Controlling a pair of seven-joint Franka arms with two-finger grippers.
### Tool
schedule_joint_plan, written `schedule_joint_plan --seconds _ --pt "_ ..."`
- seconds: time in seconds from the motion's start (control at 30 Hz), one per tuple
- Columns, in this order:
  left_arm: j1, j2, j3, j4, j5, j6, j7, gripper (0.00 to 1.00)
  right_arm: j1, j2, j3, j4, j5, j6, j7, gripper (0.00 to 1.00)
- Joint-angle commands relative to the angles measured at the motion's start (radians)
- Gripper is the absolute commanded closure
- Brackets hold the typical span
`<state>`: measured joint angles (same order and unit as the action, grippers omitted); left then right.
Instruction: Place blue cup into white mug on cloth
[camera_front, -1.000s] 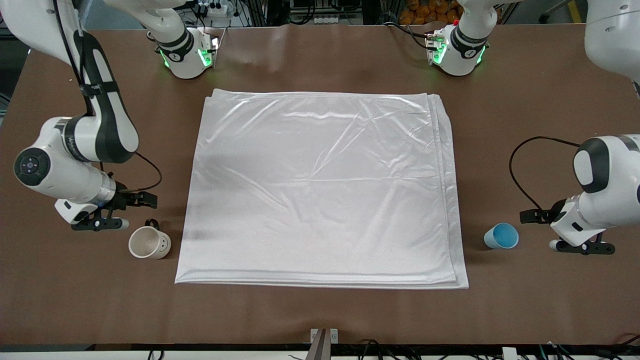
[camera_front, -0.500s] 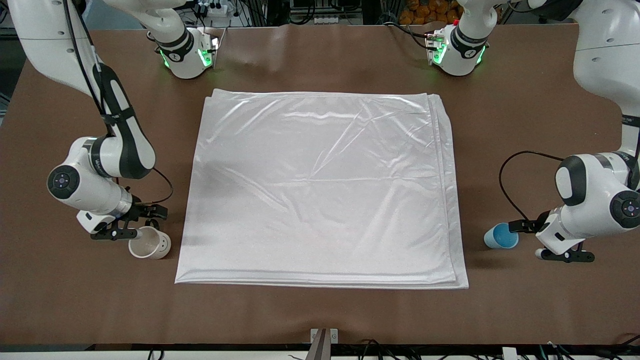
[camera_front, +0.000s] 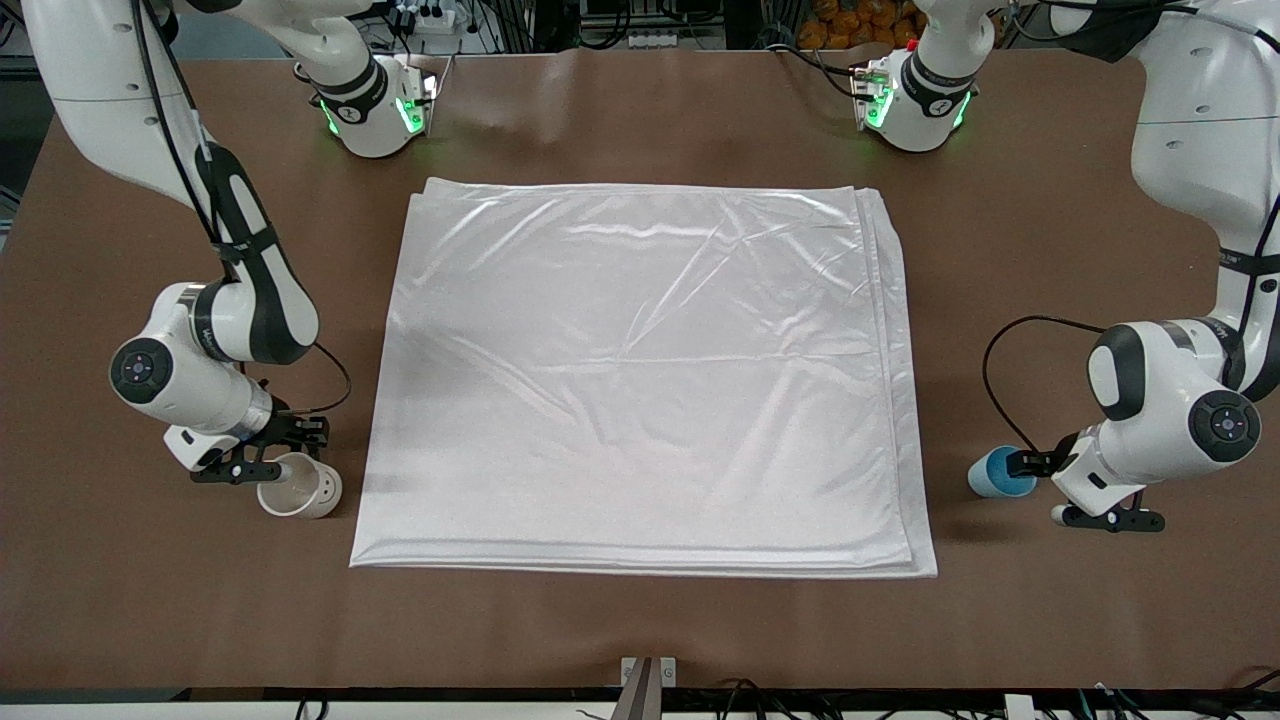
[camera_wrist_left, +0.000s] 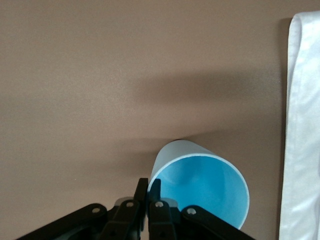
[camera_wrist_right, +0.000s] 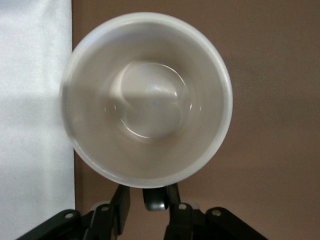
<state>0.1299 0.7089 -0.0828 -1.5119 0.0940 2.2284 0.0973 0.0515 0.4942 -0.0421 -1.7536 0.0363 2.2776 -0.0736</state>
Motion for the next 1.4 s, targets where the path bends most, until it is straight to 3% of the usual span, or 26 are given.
schedule_joint_plan --seconds 0.0,0.4,0.63,1.0,1.37 --pt "-0.003 -0.018 0.0 0.004 0.013 -0.007 -0.004 1.0 0.086 -0.08 0.004 0.078 0.01 -0.18 0.02 1.0" --pt "-0.006 -0.115 -0.003 0.006 0.003 -0.133 -0.007 1.0 0.356 -0.066 0.007 0.158 0.01 -0.221 0.308 1.0" --pt "-0.007 -0.161 -0.026 0.006 -0.043 -0.188 -0.056 1.0 0.501 0.013 0.044 0.203 0.004 -0.184 0.468 1.0" --pt "-0.006 -0.187 -0.133 0.004 -0.077 -0.199 -0.254 1.0 0.682 0.181 0.045 0.356 -0.006 -0.149 0.59 1.0" --pt "-0.021 -0.186 -0.264 0.004 -0.076 -0.199 -0.52 1.0 0.769 0.279 0.044 0.364 -0.058 0.002 0.667 1.0"
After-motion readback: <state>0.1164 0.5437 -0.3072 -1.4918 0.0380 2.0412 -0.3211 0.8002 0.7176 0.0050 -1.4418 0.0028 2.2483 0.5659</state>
